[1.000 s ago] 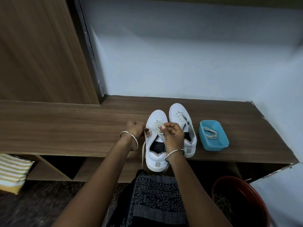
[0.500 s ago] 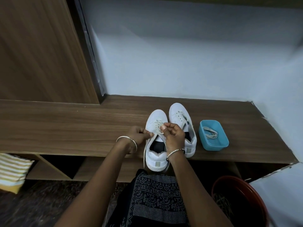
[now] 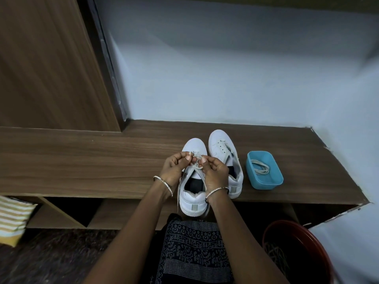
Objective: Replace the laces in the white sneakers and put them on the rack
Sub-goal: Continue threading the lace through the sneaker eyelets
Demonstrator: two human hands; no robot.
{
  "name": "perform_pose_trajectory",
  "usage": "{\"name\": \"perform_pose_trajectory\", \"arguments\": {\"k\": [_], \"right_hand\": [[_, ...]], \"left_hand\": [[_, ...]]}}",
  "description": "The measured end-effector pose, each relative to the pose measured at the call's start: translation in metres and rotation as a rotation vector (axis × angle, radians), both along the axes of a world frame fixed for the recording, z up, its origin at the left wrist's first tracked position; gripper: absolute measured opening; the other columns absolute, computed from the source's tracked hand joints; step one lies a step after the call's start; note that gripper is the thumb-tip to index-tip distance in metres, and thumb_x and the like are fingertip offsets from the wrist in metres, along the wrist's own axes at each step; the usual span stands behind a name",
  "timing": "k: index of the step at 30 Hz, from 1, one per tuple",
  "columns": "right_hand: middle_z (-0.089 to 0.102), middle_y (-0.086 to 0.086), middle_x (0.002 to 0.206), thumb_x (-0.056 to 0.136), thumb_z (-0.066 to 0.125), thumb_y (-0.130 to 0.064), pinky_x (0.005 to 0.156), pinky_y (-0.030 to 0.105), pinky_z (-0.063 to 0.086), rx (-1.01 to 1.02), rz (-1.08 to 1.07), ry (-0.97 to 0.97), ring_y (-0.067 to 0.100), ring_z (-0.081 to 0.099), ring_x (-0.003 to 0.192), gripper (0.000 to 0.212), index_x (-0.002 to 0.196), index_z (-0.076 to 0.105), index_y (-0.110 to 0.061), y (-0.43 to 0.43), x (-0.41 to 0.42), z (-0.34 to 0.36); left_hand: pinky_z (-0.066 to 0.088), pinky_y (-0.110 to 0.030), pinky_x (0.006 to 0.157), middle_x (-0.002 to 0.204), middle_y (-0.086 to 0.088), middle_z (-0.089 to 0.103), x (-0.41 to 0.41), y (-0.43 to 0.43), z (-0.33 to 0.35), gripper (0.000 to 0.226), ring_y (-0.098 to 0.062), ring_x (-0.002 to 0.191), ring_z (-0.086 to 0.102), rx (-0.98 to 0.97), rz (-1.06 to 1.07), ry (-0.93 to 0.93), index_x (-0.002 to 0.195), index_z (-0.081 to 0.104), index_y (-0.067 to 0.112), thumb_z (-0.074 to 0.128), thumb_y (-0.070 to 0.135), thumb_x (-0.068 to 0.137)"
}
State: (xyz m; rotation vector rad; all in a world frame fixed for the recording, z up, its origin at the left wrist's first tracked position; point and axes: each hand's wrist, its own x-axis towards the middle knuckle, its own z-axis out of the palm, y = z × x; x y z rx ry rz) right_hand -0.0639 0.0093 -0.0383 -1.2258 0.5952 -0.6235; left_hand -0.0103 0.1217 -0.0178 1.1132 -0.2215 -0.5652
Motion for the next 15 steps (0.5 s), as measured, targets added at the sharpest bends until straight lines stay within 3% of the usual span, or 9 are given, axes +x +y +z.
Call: {"name": "perform_pose_trajectory", "arguments": {"k": [4, 10, 13, 15], "right_hand": [[0.074, 0.009, 0.083, 0.091, 0.067, -0.001, 0.071, 0.021, 0.055, 0.015, -0.015, 0.006, 0.013, 0.069, 0.075, 0.009, 0.089, 0.071, -0.009, 0.0, 0.002, 0.001], [0.072, 0.009, 0.079, 0.092, 0.065, -0.001, 0.075, 0.028, 0.057, 0.133, -0.028, 0.006, 0.019, 0.069, 0.077, 0.006, 0.09, 0.069, -0.004, -0.001, 0.008, 0.0], [0.072, 0.008, 0.077, 0.093, 0.064, 0.001, 0.076, 0.03, 0.059, 0.198, -0.031, -0.016, 0.018, 0.069, 0.074, 0.008, 0.098, 0.067, 0.006, -0.002, 0.009, 0.002], [0.073, 0.011, 0.08, 0.092, 0.064, 0.001, 0.081, 0.038, 0.059, 0.208, -0.015, -0.033, 0.025, 0.07, 0.08, 0.006, 0.097, 0.067, 0.005, -0.002, 0.009, 0.002]], "left_hand": [[0.055, -0.023, 0.074, 0.085, -0.005, 0.074, 0.003, -0.004, 0.0, 0.012, -0.011, 0.08, 0.069, 0.068, -0.007, -0.179, 0.103, 0.065, 0.0, 0.056, 0.002, 0.096], [0.036, -0.014, 0.043, 0.064, 0.01, 0.064, 0.006, -0.006, 0.007, 0.01, 0.001, 0.056, 0.054, 0.205, -0.021, -0.23, 0.097, 0.063, 0.012, 0.054, 0.012, 0.099], [0.031, -0.014, 0.042, 0.061, 0.006, 0.058, 0.012, -0.004, 0.004, 0.015, -0.002, 0.05, 0.043, 0.245, -0.076, -0.228, 0.091, 0.067, 0.012, 0.055, 0.016, 0.099], [0.03, -0.014, 0.043, 0.065, 0.004, 0.061, 0.015, -0.001, 0.003, 0.017, -0.003, 0.048, 0.04, 0.258, -0.137, -0.24, 0.089, 0.068, 0.011, 0.055, 0.015, 0.099]]}}
